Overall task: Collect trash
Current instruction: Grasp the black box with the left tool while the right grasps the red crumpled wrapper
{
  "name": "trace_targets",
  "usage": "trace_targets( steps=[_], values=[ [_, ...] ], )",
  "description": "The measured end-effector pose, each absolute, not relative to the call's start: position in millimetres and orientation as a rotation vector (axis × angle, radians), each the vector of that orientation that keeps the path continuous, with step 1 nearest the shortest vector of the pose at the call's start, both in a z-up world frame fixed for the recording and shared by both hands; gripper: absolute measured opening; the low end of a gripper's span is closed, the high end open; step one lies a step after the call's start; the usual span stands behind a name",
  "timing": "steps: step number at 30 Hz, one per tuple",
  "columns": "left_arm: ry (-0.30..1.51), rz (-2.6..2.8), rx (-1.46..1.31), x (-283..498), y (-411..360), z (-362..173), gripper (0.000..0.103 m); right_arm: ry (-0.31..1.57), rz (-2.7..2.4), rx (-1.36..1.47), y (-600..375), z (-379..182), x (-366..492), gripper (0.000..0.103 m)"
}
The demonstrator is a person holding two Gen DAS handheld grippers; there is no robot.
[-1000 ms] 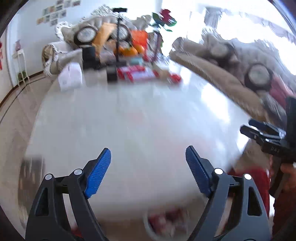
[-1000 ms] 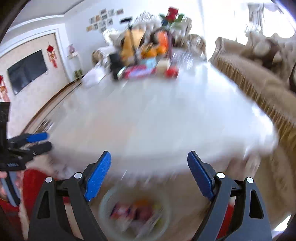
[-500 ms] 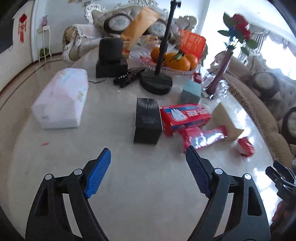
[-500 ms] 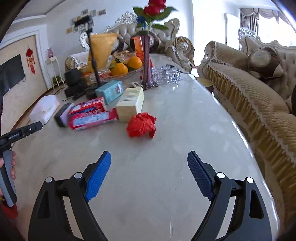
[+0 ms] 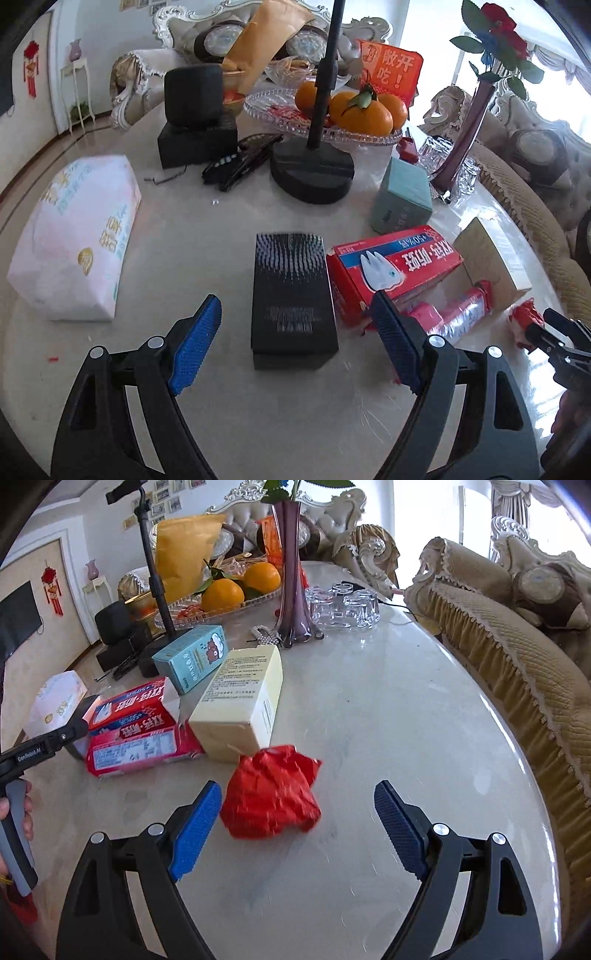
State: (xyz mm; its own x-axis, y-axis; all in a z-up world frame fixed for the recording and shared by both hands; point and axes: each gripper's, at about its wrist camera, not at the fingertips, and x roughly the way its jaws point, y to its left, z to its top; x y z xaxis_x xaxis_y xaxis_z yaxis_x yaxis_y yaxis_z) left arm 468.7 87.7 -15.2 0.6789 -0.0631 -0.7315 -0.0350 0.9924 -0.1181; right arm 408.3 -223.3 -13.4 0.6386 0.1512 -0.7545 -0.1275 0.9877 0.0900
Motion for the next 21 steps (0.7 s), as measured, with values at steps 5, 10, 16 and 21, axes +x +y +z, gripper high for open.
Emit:
trace_targets(
  steps=[5, 10, 16, 21],
  values=[
    [0.827, -0.057, -0.137, 464.3, 92.7, -14.7, 0.081, 0.894, 0.167, 0.027, -223.1, -18.1, 419.1, 0.081],
    [0.825, -0.030, -0.077, 461.5, 98.2, -15.2, 0.081, 0.913, 0.180, 0.039, -222.6, -21.5, 426.1, 0.081],
    [0.861, -0.010, -0.035, 476.5, 93.7, -23.4, 0.081, 0.933, 0.183, 0.040, -216.7, -23.9, 433.7, 0.081],
    [0.890, -0.026, -0.018, 479.7, 88.8, -28.9, 0.069, 0.939, 0.179, 0.023, -214.2, -24.7, 433.8, 0.080]
  ],
)
